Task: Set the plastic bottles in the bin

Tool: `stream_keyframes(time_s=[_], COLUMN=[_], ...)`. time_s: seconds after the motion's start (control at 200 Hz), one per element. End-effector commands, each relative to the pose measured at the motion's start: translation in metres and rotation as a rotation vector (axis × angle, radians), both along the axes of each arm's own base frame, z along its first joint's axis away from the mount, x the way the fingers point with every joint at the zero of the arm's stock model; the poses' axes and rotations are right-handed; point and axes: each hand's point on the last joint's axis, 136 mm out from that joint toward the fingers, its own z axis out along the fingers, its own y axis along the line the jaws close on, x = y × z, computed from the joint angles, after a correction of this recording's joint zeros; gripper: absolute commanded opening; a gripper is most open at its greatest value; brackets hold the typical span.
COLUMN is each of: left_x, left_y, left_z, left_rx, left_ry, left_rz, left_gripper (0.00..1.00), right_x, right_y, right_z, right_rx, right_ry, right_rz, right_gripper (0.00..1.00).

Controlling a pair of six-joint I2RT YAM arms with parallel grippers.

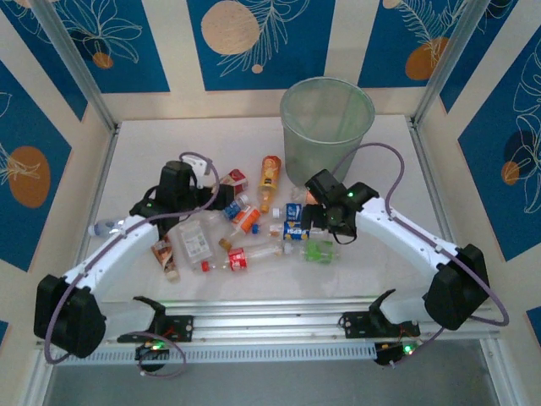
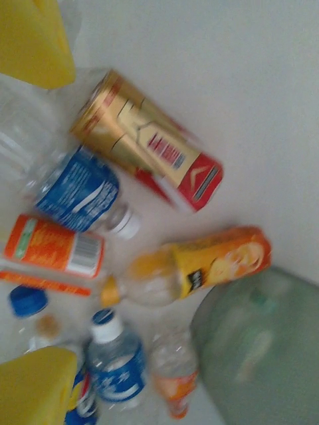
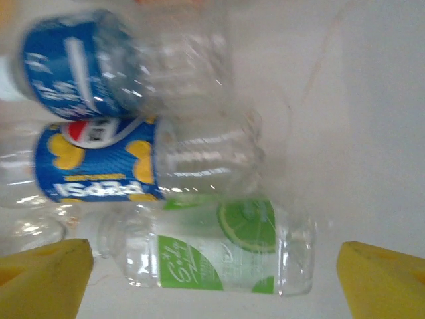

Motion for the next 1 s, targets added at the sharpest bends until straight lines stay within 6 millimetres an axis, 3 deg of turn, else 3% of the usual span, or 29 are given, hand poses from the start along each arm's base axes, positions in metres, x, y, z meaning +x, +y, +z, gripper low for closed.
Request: stream_keyframes(time_s=[0.0, 0.14, 0.31, 0.565, 0.995], left_x=[-0.030, -0.032, -0.026, -0.023, -0.022], left_y=[-0.007, -0.008, -0.010, -0.010, -0.010], left_z=[-0.016, -0.015, -0.014, -0.018, -0.018], left_rx=[0.034, 0.024, 0.021, 0.026, 0.026], left_ry=[0.056, 0.023, -0.003, -0.005, -0.008], left_rz=[-0.079, -0.077, -0.074, -0.069, -0.070], left_gripper=[0.99, 1.00, 1.00, 0.99, 1.00], right_x=[-0.032, -0.046, -0.043, -0.051, -0.038], right_y=[-0.013, -0.011, 0.002, 0.001, 0.002], right_z=[-0.019, -0.035, -0.038, -0.050, -0.064], right_rx=[-0.013, 0.054, 0.192, 0.253, 0.298], right_ry=[0.132, 0.168, 0.114, 0.103, 0.023], right_rz=[-0.157, -0.296, -0.442, -0.606, -0.683], right_gripper=[0.99, 0.99, 0.99, 0.99, 0.99])
